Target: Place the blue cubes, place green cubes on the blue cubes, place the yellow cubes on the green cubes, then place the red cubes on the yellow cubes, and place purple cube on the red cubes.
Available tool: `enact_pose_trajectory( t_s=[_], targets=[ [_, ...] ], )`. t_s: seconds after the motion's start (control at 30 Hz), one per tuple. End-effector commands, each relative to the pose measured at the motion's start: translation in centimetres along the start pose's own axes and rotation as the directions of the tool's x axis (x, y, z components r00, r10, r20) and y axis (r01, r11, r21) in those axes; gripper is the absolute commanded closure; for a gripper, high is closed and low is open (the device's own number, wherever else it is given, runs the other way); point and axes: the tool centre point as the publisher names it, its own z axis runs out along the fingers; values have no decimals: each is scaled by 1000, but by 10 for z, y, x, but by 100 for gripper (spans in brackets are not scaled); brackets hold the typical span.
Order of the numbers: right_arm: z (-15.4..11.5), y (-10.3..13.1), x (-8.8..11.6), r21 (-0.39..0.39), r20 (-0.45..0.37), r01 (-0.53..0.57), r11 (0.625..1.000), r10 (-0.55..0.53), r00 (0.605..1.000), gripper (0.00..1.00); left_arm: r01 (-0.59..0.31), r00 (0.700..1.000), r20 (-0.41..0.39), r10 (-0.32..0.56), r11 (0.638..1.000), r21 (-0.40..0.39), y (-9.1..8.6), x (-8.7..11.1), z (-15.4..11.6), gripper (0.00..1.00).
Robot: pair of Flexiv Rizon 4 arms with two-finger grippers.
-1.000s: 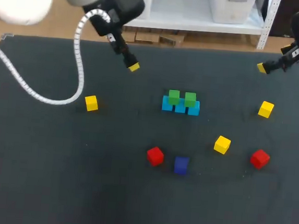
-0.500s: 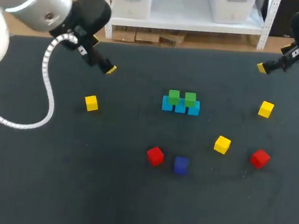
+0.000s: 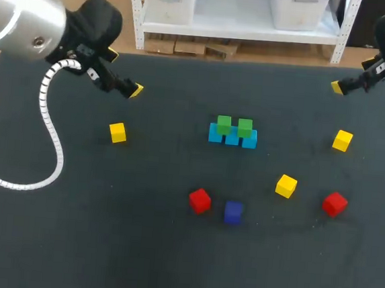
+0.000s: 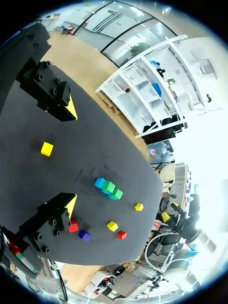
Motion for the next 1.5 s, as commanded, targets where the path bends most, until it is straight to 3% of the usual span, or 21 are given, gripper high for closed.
enact_pose_trajectory(
  t_s=[0.03,0.63,0.8,1.0,1.27,1.5],
  targets=[
    [-1,0,0,2,-2,-1,1000,1,1000,0,-3,1000,24,2,1000,11,2,3,-5,0],
    [-1,0,0,2,-2,-1,1000,1,1000,0,-3,1000,24,2,1000,11,2,3,-5,0],
    [10,21,2,-86,-68,69,994,-75,995,0,-3,1000,24,2,1000,11,2,3,-5,0],
    [6,51,9,-170,-126,166,971,-189,974,0,-3,1000,24,2,1000,11,2,3,-5,0],
    [9,98,43,-241,-273,247,939,-310,911,0,-3,1000,24,2,1000,11,2,3,-5,0],
    [24,131,68,-314,-320,233,920,-334,887,0,-3,1000,24,2,1000,11,2,3,-5,0]
  ],
)
